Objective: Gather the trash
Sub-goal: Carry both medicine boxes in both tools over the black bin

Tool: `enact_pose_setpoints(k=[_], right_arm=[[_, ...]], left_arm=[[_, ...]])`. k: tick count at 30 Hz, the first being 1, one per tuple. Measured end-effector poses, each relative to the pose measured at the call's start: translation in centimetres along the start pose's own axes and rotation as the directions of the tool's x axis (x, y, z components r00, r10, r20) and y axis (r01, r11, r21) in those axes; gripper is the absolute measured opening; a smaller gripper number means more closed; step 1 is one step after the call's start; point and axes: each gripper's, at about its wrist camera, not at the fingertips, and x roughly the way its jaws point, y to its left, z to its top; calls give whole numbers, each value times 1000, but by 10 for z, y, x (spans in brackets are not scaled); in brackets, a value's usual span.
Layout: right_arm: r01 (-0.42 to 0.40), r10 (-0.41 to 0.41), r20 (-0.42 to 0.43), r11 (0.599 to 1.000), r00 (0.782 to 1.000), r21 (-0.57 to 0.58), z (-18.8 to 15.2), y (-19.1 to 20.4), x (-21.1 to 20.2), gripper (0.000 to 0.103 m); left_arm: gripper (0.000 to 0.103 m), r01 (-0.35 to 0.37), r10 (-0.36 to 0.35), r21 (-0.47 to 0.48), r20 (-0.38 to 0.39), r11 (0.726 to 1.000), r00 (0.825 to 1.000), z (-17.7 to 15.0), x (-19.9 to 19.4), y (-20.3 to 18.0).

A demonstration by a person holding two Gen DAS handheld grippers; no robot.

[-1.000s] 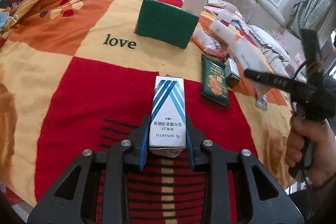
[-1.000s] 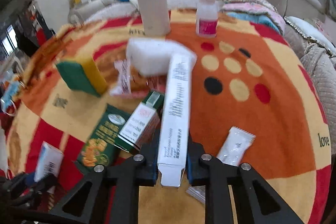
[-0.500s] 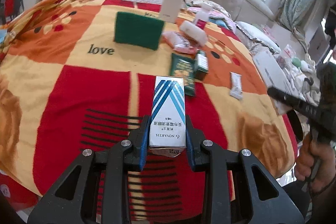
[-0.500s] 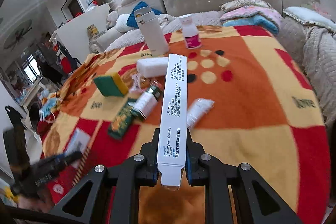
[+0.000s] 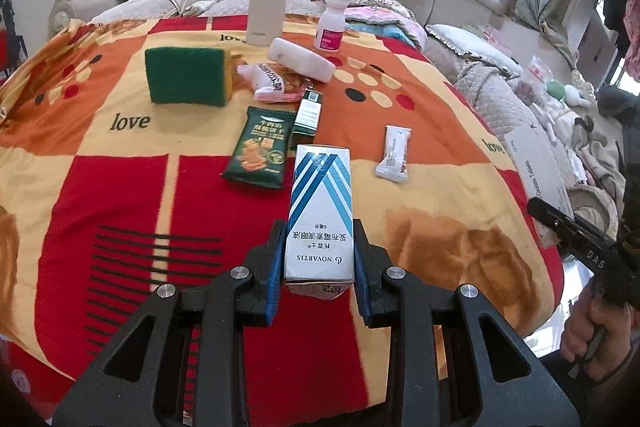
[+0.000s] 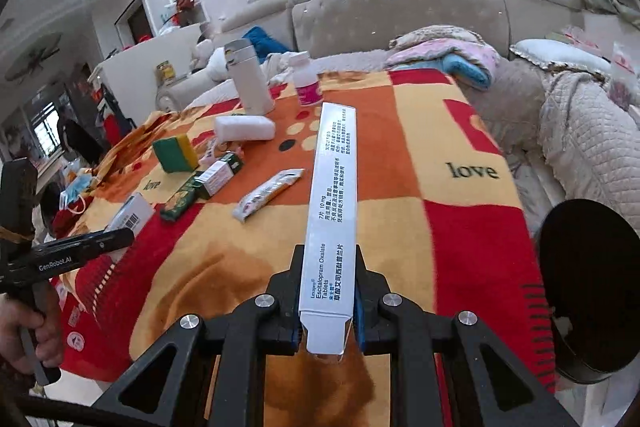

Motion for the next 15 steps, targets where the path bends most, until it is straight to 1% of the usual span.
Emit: enact_pose_setpoints(k=[2, 5, 9, 15], right_arm=[[8, -8, 6, 1000, 1000, 5, 0, -2, -3, 18], [14, -14, 4, 1000, 1000, -4, -2, -4, -5, 18], [32, -32, 13, 999, 999, -16, -4, -7, -12, 18], [67, -70, 44, 996, 997, 57, -6, -31, -28, 18]], left_arm=[[27, -6, 6, -11, 0, 1000, 1000, 0, 2, -3], [27, 4, -4, -23, -15, 1000, 1000, 2, 6, -8], [27, 0, -1, -4, -10, 1000, 1000, 4, 4, -18], [27, 15, -15, 19, -6, 1000, 1000, 6, 3, -37]])
